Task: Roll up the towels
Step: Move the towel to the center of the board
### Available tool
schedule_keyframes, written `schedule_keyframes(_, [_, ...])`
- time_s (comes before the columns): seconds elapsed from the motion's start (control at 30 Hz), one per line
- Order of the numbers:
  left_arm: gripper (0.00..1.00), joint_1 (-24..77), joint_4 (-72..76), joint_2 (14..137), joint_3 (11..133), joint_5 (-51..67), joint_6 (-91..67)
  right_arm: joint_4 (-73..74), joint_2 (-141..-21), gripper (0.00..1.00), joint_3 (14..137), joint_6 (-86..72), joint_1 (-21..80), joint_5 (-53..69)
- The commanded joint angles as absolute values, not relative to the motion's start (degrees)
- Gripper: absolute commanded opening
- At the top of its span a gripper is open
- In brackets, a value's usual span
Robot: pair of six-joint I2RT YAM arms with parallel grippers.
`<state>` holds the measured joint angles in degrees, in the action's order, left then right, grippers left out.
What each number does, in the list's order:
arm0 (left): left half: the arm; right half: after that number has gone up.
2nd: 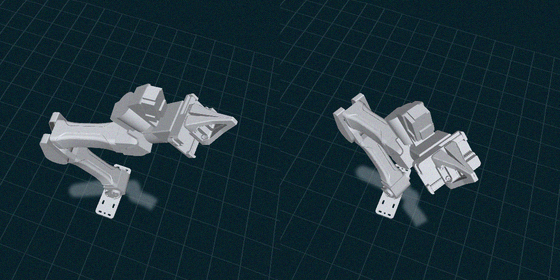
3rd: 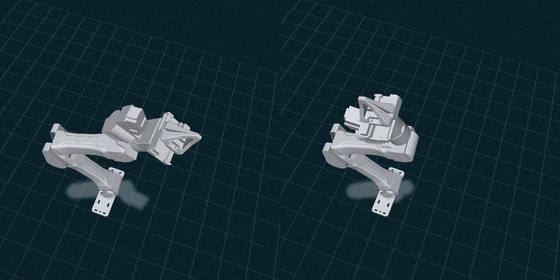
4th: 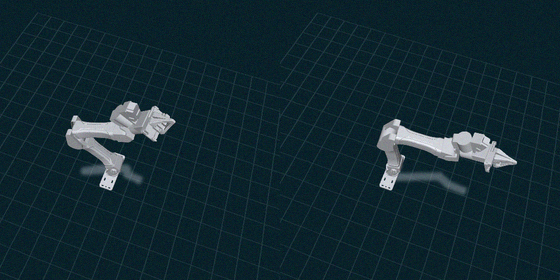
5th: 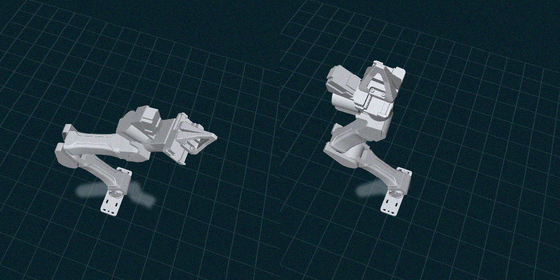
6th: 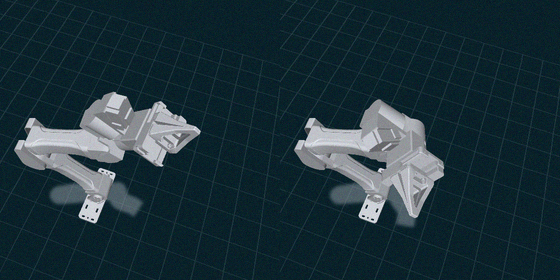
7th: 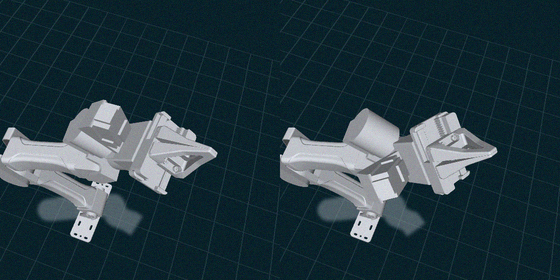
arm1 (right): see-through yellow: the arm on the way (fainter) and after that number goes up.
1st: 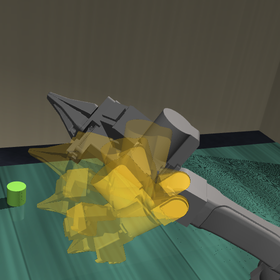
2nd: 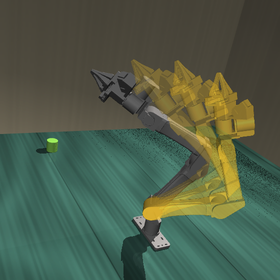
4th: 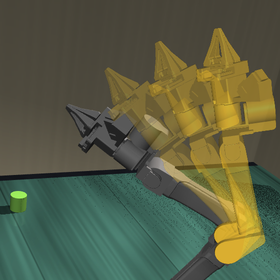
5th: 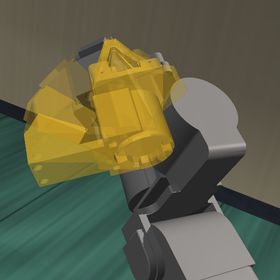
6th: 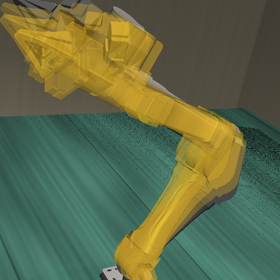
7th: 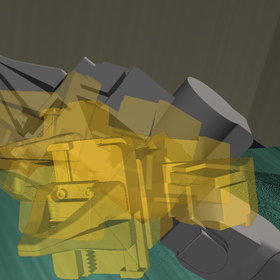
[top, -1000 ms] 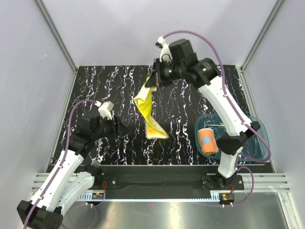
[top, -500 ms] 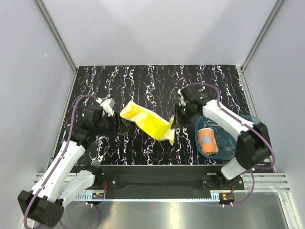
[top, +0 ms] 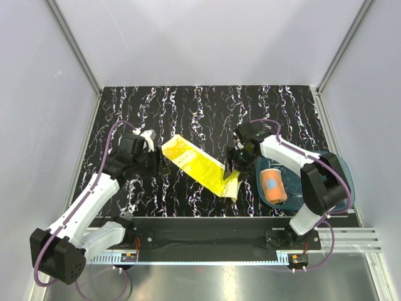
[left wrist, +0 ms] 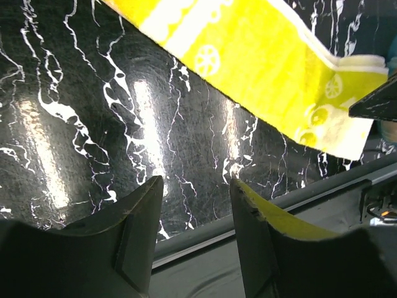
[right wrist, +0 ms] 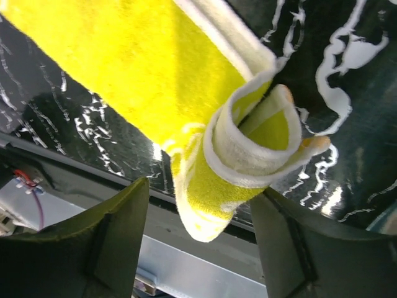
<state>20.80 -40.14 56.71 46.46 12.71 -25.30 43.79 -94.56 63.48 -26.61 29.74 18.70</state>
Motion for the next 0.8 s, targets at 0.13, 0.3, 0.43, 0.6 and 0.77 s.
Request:
schedule_keyframes(0.13, [0.52, 34.17, -37.44, 59.50, 49.48, 2.05, -25.75, 50.95, -87.46, 0.77, 66.52, -26.89, 30.15, 7.85])
schedule_keyframes(0.3, [0.52, 42.10, -35.52, 66.52, 50.89, -3.17, -28.64, 55.46, -80.17, 0.93, 70.66, -28.92, 30.23, 0.35])
schedule_keyframes(0.43, [0.53, 42.10, -29.72, 73.46, 52.63, -2.81, -29.62, 53.88, -78.92, 0.93, 69.61, -29.36, 30.15, 4.28])
schedule_keyframes(0.6, [0.54, 40.17, -27.51, 88.04, 61.51, -4.75, -27.86, 51.51, -79.72, 0.89, 67.33, -29.62, 31.11, 7.82])
schedule_keyframes(0.77, [0.54, 33.60, -29.25, 99.64, 67.93, -3.34, -29.00, 51.06, -80.94, 0.88, 67.24, -29.62, 32.17, 8.35])
